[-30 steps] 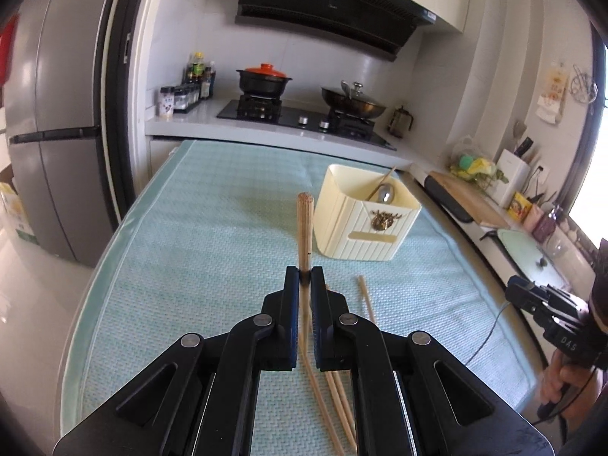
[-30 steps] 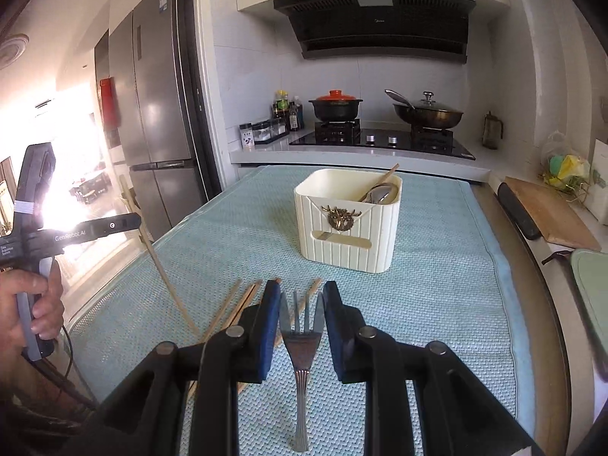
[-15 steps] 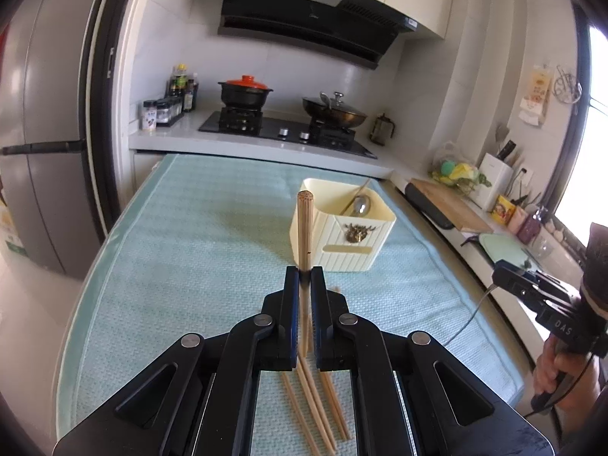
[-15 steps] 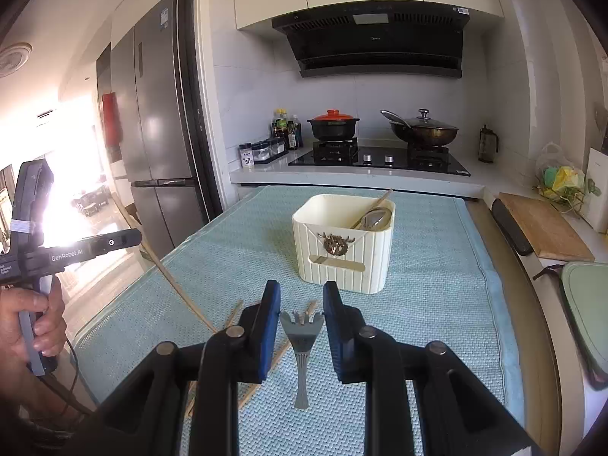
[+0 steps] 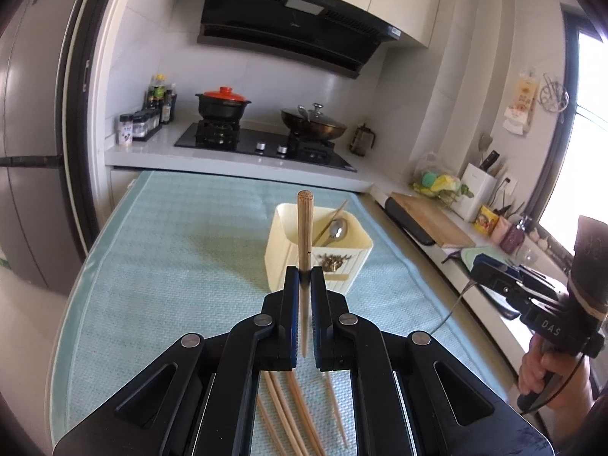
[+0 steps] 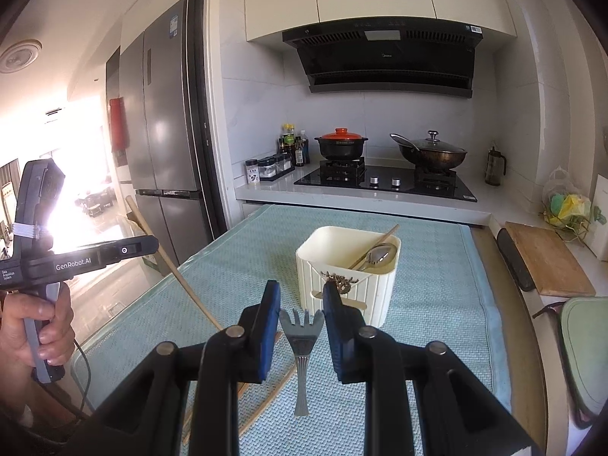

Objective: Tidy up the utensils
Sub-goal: 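Lower the fork with the right tool into the holder while the left tool inserts its chopstick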

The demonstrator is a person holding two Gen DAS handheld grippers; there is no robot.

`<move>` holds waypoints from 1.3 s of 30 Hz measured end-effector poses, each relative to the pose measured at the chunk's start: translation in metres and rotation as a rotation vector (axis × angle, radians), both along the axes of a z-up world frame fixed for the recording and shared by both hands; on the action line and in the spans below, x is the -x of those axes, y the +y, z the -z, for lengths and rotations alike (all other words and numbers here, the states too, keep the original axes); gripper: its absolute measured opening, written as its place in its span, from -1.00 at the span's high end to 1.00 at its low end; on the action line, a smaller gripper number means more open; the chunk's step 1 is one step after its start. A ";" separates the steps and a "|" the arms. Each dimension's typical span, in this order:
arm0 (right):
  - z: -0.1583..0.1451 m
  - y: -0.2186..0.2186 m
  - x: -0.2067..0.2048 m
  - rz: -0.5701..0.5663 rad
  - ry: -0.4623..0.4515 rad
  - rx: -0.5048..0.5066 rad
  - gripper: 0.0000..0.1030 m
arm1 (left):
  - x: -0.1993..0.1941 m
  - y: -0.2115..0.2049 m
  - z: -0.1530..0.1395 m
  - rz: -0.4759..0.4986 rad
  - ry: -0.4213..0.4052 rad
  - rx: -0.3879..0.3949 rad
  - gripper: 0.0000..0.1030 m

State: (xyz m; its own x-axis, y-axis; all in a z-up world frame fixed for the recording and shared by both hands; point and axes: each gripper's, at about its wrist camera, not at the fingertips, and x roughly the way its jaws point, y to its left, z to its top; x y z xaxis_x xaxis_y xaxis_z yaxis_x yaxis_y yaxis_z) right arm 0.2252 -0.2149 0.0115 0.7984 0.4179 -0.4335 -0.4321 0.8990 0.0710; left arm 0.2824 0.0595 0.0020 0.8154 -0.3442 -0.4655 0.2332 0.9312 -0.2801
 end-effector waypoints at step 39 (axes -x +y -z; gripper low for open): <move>0.024 -0.017 -0.264 0.118 0.198 -0.069 0.54 | -0.244 -0.066 0.038 0.074 0.194 -0.097 0.93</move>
